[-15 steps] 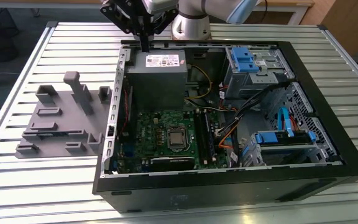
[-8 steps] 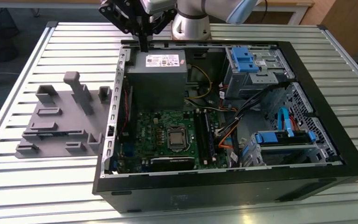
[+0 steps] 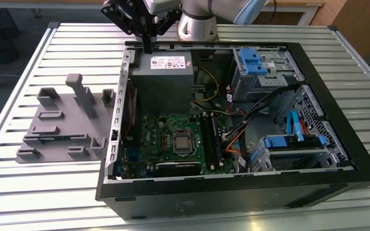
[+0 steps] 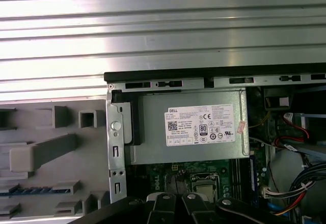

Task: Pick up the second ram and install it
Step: 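Reach for the second ram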

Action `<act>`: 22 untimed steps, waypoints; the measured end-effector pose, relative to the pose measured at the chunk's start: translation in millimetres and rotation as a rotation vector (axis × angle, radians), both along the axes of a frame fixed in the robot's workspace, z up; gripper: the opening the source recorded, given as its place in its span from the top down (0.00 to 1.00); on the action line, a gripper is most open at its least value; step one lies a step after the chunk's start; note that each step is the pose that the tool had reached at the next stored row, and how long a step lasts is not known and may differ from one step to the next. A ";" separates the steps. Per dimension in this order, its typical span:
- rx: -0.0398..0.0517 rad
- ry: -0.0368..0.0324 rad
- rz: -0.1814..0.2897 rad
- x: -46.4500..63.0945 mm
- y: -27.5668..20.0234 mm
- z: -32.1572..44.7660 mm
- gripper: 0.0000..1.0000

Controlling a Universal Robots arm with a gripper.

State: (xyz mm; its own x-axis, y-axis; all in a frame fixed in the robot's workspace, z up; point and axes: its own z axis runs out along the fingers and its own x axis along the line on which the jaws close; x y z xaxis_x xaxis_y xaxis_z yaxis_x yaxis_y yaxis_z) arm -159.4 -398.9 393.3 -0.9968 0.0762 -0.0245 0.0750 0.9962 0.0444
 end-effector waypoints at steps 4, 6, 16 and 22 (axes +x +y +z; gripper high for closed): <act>0.0000 0.0001 0.000 -1.1 0.0 0.0 0.89; 0.0000 0.0000 0.000 -1.7 0.0 0.0 0.89; 0.0000 0.0000 0.000 -4.4 0.0 0.0 0.89; 0.0000 0.0000 0.000 -6.0 0.0 0.0 0.89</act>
